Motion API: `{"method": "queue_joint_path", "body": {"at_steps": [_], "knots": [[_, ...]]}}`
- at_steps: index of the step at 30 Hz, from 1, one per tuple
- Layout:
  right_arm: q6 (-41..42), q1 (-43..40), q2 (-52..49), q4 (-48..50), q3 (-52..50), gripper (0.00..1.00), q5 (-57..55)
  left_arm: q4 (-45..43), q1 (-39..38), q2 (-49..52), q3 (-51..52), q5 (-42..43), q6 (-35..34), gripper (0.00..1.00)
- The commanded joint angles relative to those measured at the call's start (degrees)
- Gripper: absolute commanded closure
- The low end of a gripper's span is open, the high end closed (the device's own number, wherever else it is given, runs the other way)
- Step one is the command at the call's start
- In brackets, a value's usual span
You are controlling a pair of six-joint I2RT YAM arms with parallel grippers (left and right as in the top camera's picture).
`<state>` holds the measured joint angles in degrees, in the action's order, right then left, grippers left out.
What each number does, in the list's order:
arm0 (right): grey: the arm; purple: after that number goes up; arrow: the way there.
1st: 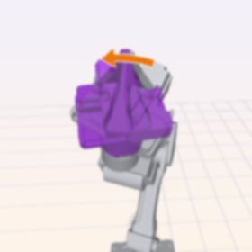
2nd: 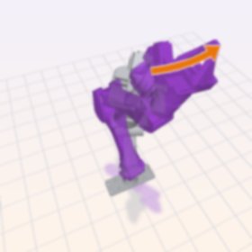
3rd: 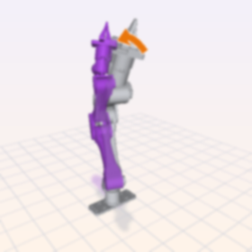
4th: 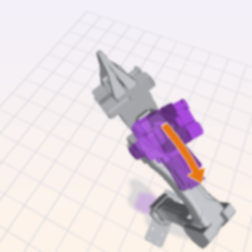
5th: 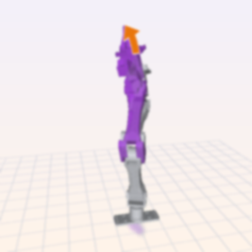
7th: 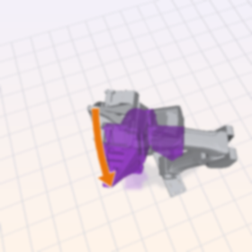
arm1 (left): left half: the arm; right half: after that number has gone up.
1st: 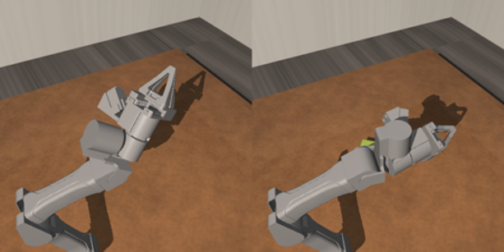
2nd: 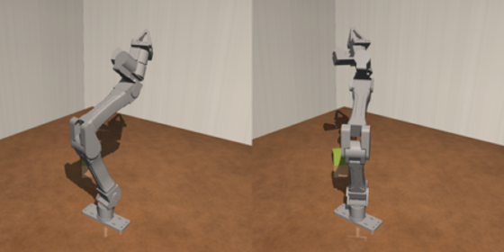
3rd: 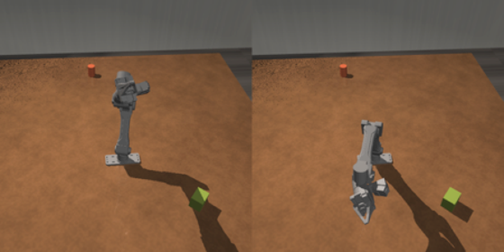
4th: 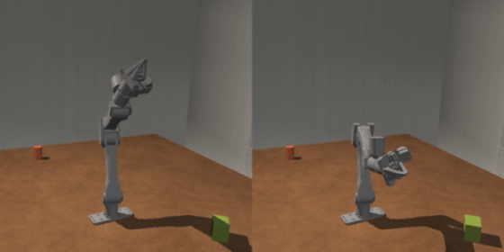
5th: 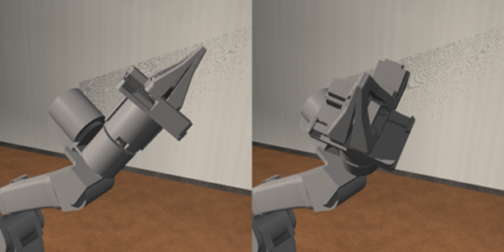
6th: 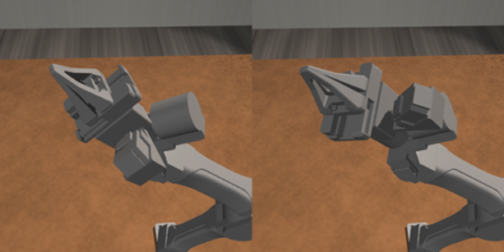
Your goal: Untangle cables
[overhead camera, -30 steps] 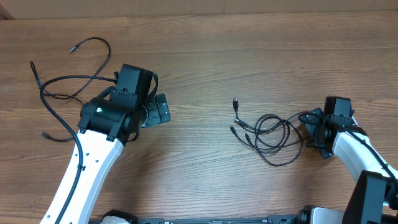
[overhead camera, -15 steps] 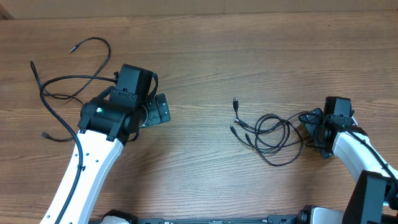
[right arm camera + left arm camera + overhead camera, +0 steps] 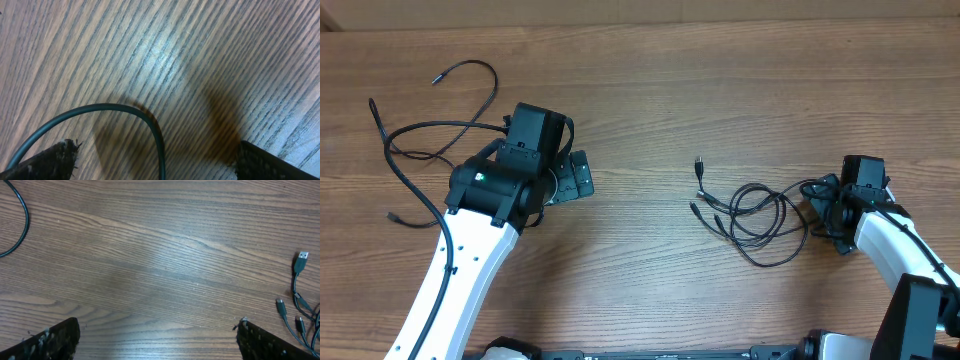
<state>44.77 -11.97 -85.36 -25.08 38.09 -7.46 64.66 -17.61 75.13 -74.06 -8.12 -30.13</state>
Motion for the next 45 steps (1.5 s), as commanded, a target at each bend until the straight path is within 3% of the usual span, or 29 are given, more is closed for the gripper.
{"method": "queue_joint_path", "body": {"at_steps": [1,45], "knots": [[0.13,-0.11,-0.17,-0.11,0.22,0.00,1.11,-0.17,-0.04,0.31,0.37,0.68,-1.40,0.00],[0.11,-0.11,-0.17,-0.11,0.22,0.00,1.11,-2.05,-0.04,0.28,0.37,0.33,-1.44,0.01]]}}
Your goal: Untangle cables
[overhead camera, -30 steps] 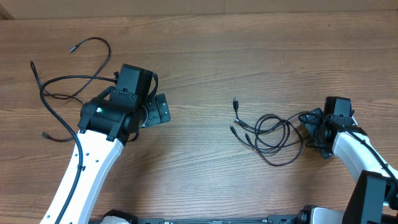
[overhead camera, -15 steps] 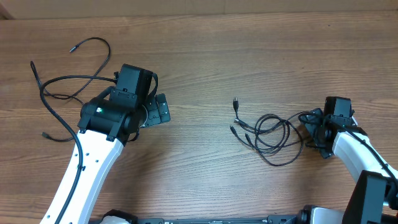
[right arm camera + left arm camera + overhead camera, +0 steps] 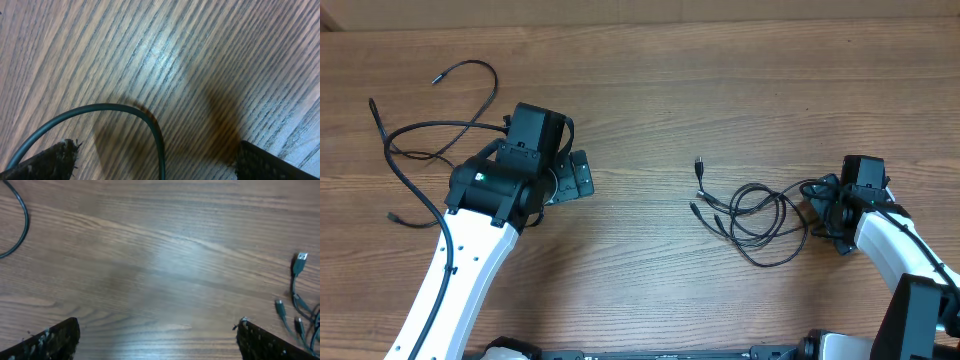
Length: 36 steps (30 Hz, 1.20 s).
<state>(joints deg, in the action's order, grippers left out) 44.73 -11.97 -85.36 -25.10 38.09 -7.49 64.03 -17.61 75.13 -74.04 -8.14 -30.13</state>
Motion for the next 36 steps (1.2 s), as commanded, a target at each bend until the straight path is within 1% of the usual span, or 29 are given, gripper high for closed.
{"method": "queue_joint_path", "body": {"at_steps": [1,3,5,8,12,17,23,24,28,30,31,32,33,34,35,36], "knots": [[0.17,-0.11,-0.17,-0.09,0.22,0.00,1.14,-2.27,-0.04,0.31,0.35,0.33,-1.66,0.00],[0.17,-0.11,-0.17,-0.09,0.22,0.00,1.14,-3.78,-0.04,0.31,0.35,2.38,-3.15,0.01],[0.15,-0.11,-0.17,-0.09,0.22,0.00,1.14,-4.72,-0.04,0.31,0.35,6.60,-4.61,0.01],[0.15,-0.11,-0.17,-0.09,0.22,0.00,1.14,-4.85,-0.04,0.31,0.35,11.08,-4.87,0.00],[0.15,-0.11,-0.17,-0.09,0.22,0.00,1.14,-10.05,-0.04,0.31,0.35,11.19,-8.35,0.01],[0.17,-0.11,-0.17,-0.09,0.22,0.00,1.14,-10.78,-0.04,0.31,0.35,12.87,-13.84,0.00],[0.15,-0.11,-0.17,-0.09,0.22,0.00,1.14,-10.29,-0.04,0.31,0.35,12.68,-13.79,0.00],[0.15,-0.11,-0.17,-0.09,0.22,0.00,1.14,-10.29,-0.04,0.31,0.35,12.68,-13.81,0.04],[0.15,-0.11,-0.17,-0.09,0.22,0.00,1.14,-10.32,-0.04,0.31,0.35,12.68,-13.84,0.26],[0.17,-0.11,-0.17,-0.09,0.22,0.00,1.14,-10.23,-0.04,0.31,0.35,12.68,-13.84,0.34],[0.15,-0.11,-0.17,-0.09,0.22,0.00,1.14,-10.23,-0.04,0.31,0.35,12.72,-13.86,0.40],[0.17,-0.11,-0.17,-0.09,0.22,0.00,1.14,-10.23,-0.04,0.31,0.35,12.85,-13.86,0.48],[0.15,-0.11,-0.17,-0.09,0.22,0.00,1.14,-10.12,-0.04,0.31,0.35,12.92,-13.88,0.62],[0.15,-0.11,-0.17,-0.09,0.22,0.00,1.14,-9.92,-0.04,0.31,0.35,12.92,-14.08,0.72],[0.15,-0.11,-0.17,-0.09,0.22,0.00,1.14,-9.29,-0.07,0.31,0.35,13.11,-14.82,0.96],[0.17,-0.11,-0.17,-0.09,0.22,0.00,1.14,-8.94,-0.09,0.31,0.35,13.29,-15.69,0.95]]}}
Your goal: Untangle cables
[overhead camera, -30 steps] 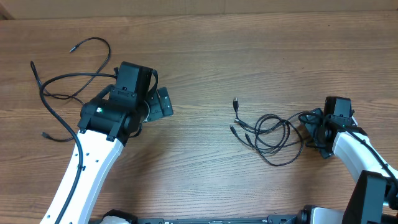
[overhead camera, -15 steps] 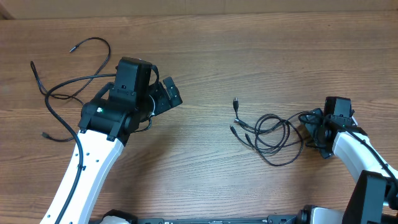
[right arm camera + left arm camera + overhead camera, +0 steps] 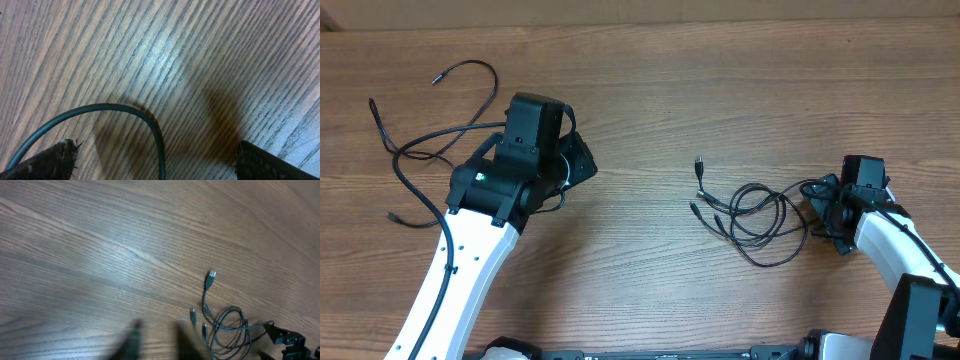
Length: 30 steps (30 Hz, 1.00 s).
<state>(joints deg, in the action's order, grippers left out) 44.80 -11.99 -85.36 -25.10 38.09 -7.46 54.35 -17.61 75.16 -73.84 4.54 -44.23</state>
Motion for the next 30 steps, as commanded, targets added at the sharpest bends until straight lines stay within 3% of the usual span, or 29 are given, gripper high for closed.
{"method": "queue_joint_path", "body": {"at_steps": [1,4,5,8,9,10,19,30], "knots": [[0.09,-0.09,-0.17,-0.09,0.22,0.00,1.11,0.85,-0.13,0.28,0.15,1.05,-2.36,0.96],[0.09,-0.09,-0.17,-0.09,0.22,0.00,1.11,-0.42,-1.22,0.28,0.15,2.73,-3.82,0.96],[0.09,-0.09,-0.17,-0.09,0.22,0.00,1.11,-1.31,-1.86,0.39,0.15,3.65,-3.87,0.87],[0.09,-0.09,-0.17,-0.09,0.22,0.00,1.11,-5.03,-4.83,1.03,0.15,4.61,-4.09,0.20],[0.09,-0.09,-0.17,-0.09,0.22,0.00,1.11,-6.69,-6.08,1.42,0.15,4.33,-4.26,0.04],[0.09,-0.09,-0.17,-0.09,0.22,0.00,1.11,-8.55,-7.28,2.01,0.15,4.24,-4.26,0.00],[0.09,-0.09,-0.17,-0.09,0.22,0.00,1.11,-25.29,-15.45,11.96,0.15,-0.70,-3.56,0.00],[0.09,-0.09,-0.17,-0.09,0.22,0.00,1.11,-26.23,-15.41,17.07,0.15,-0.70,-1.92,0.01]]}}
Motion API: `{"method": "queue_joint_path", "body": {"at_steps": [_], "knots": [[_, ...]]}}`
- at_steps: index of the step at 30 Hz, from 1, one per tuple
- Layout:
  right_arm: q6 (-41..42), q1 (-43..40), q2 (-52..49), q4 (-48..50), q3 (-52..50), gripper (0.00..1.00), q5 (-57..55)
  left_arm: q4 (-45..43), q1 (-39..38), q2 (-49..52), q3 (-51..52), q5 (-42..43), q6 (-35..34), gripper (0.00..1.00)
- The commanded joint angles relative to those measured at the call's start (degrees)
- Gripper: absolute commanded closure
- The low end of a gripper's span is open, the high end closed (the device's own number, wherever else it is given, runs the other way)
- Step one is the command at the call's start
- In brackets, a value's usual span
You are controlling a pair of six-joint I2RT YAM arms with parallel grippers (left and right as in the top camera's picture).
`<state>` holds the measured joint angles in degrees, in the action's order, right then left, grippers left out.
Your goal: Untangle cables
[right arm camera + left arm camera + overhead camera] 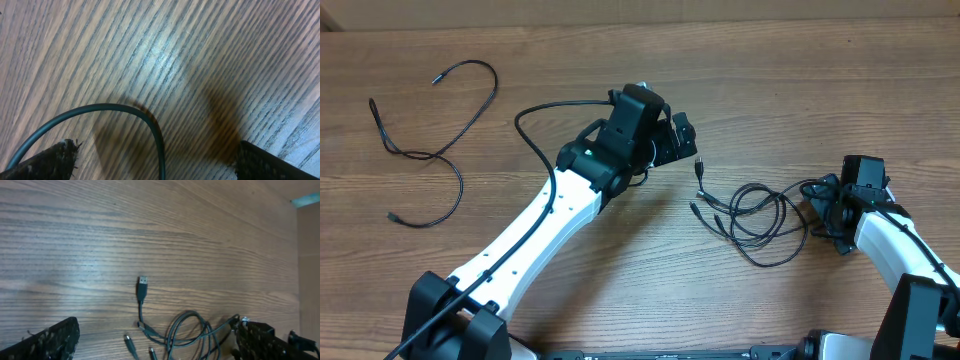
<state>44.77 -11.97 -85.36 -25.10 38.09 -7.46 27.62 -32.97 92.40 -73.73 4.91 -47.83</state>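
Note:
A tangled bundle of black cable [757, 214] lies right of the table's middle, with several small plugs at its left end. Its USB plug [698, 164] points to the far side. My left gripper [682, 136] hovers open just beyond that plug. In the left wrist view the USB plug [142, 287] and the bundle's loops [192, 332] lie ahead of my left gripper [157, 347]. My right gripper [823, 212] is at the bundle's right end. It is open [157, 167], low over the wood, with one cable loop [150, 122] passing between its fingers.
A separate black cable [432, 152] lies spread out at the far left of the wooden table [620, 60]. The left arm's own cable [535, 115] arcs above the table beside the arm.
My left arm has moved from the table's left-middle to the centre, just beyond the USB plug. Its fingers, blurred and closer together then, stand wide apart. The right gripper and bundle are unchanged.
My left gripper hung open at the left-middle beside the separated cable for the first two moments. Then it had turned toward the bundle, and now it is over the USB plug. My right gripper stayed open around a loop at the bundle's right end.

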Motion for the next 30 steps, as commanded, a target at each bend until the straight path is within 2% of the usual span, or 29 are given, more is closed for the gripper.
{"method": "queue_joint_path", "body": {"at_steps": [1,10,19,25,30], "knots": [[0.11,-0.11,-0.17,-0.09,0.22,0.00,1.11,0.85,-0.04,-0.15,0.04,-1.18,2.38,0.00],[0.11,-0.11,-0.17,-0.09,0.22,0.00,1.11,5.20,-0.04,-0.15,0.04,-4.33,3.10,0.00],[0.11,-0.11,-0.17,-0.09,0.22,0.00,1.11,5.88,-0.04,-0.15,0.04,-5.62,9.05,0.00],[0.13,-0.11,-0.17,-0.09,0.22,0.00,1.11,4.79,0.00,-0.15,0.04,-12.92,10.01,0.00],[0.11,-0.11,-0.17,-0.09,0.22,0.00,1.11,3.43,0.00,-0.15,0.04,-15.02,10.64,0.00]]}}
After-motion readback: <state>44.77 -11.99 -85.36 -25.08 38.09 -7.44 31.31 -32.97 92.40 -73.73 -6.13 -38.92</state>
